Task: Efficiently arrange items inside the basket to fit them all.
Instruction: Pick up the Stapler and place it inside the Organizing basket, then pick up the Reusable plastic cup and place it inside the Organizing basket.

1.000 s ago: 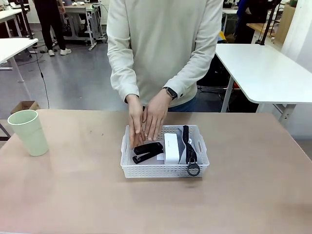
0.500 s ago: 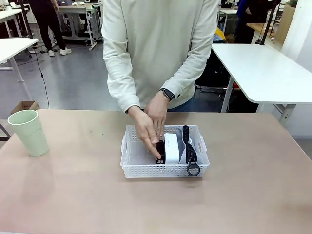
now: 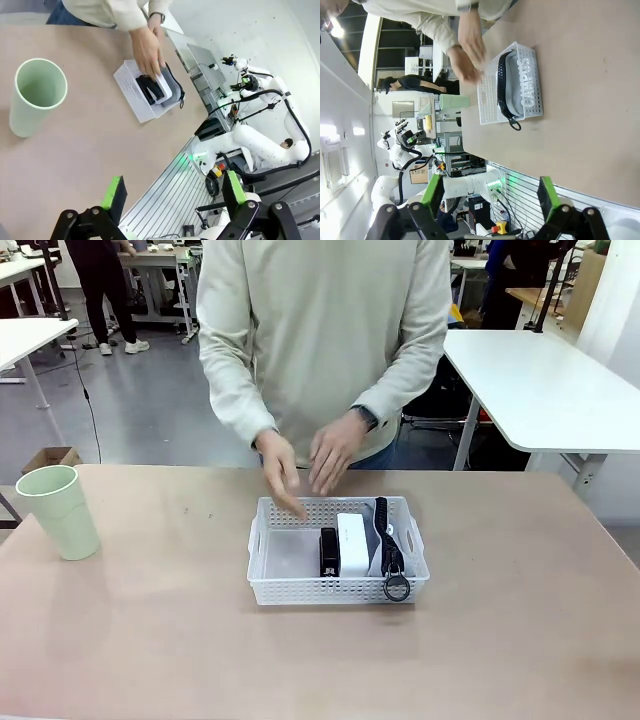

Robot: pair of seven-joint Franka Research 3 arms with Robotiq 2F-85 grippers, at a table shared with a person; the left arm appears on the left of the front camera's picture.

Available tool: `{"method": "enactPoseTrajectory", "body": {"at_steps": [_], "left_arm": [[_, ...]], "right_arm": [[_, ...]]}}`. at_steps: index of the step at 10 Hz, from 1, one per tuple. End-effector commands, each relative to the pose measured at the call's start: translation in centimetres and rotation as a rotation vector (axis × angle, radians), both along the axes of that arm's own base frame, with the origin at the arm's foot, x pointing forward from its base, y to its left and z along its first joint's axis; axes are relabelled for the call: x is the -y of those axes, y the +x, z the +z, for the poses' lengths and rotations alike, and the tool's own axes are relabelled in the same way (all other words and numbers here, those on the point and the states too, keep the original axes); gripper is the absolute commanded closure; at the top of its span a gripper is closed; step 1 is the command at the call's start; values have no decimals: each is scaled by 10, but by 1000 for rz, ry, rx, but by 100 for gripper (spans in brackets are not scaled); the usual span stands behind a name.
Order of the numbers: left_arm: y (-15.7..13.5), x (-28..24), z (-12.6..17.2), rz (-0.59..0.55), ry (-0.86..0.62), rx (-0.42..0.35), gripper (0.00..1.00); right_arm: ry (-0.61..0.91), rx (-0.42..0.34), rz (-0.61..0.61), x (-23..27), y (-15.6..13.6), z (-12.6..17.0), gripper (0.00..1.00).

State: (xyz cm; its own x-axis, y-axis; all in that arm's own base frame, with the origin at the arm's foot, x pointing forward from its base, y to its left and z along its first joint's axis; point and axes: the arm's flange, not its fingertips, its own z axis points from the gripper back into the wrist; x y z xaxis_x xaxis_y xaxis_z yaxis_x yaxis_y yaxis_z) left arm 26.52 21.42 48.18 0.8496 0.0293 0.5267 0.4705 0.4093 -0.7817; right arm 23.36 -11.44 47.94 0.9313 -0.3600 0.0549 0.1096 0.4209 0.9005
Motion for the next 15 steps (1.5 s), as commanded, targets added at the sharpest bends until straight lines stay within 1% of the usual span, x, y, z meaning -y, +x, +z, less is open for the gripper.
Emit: {"method": "enactPoseTrajectory", "body": {"at_steps": [1,10,11,12,13,14,15], "left_arm": [[-4,-2,-4,6,-29,-1,0],[-4,-2,-4,6,-29,-1,0],[-1,-3,-4,8,-8,-12,0],[15,-7,1,-108,23,215,0],[24,-15,6,-105,213,555,0],[25,-21,4,-138,365,769,0],[26,-27,-4,-223,509,886,0]], "right_arm": [[-12,19,13,1,0,-2,0],[-12,19,13,1,0,-2,0],[-12,19,13,1,0,-2,0],[-12,19,13,1,0,-2,0],[-12,19,13,1,0,-2,0],[-12,19,13,1,0,-2,0],[-12,19,13,1,0,-2,0]]}}
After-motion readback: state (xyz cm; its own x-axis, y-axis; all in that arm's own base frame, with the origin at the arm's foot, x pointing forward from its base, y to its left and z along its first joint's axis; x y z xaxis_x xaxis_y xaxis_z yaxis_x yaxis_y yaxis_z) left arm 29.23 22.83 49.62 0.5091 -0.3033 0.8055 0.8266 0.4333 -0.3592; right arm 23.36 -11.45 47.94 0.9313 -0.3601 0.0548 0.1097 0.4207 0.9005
